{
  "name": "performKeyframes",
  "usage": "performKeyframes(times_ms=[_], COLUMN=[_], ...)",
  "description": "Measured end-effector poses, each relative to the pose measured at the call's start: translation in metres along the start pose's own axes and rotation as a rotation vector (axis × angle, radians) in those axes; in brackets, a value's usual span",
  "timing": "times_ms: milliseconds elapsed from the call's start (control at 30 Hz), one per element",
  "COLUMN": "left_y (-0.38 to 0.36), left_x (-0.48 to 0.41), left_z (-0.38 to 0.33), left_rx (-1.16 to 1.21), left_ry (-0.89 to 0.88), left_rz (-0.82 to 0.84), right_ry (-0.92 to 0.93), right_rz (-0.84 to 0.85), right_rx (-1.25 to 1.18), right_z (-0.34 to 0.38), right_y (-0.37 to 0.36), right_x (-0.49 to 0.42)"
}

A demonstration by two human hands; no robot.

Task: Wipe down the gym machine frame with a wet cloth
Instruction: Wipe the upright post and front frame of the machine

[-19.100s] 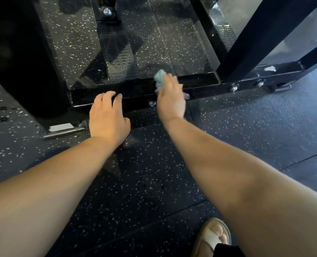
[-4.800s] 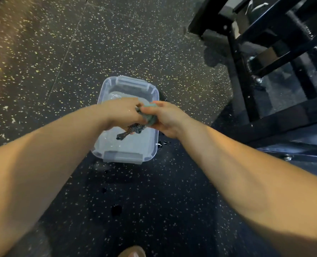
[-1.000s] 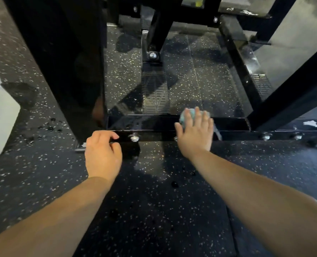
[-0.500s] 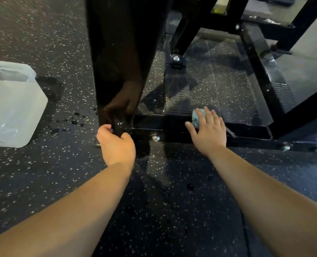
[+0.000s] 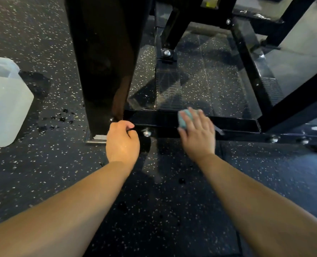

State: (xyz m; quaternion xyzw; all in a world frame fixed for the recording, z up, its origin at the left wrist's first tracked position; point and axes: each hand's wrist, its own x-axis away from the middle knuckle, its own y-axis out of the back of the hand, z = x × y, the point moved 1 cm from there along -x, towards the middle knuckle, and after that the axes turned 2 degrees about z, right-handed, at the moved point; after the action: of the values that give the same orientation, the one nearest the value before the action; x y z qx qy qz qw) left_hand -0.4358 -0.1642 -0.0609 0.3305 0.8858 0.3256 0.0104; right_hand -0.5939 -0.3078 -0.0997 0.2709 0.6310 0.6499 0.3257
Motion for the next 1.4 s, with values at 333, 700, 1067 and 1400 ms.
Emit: performKeyframes(times_ms=[333, 700, 1067, 1400], left_y=[-0.063, -0.098, -0.11, -0.11], left_x=[0.008, 0.002, 0.012, 0.01], left_z=[-0.05, -0.075, -0.058, -0.06], left_rx=[-0.173, -0.445, -0.467, -0.544], left_ry=[-0.497, -0.394, -0.532, -0.536], left_rz=[0.109, 0.291, 0.186, 0.208], right_ry=[-0.648, -1.48, -1.559, -1.274], right_rz=[-0.054, -0.589, -0.638, -0.112], right_rx=[-0.488, -1.435, -1.597, -1.896], right_z=[0.017, -0.079, -0.089, 0.009], right_y=[-0.01, 0.037, 0.031, -0.009], right_x=[0.006, -0.032, -0.019, -0.002])
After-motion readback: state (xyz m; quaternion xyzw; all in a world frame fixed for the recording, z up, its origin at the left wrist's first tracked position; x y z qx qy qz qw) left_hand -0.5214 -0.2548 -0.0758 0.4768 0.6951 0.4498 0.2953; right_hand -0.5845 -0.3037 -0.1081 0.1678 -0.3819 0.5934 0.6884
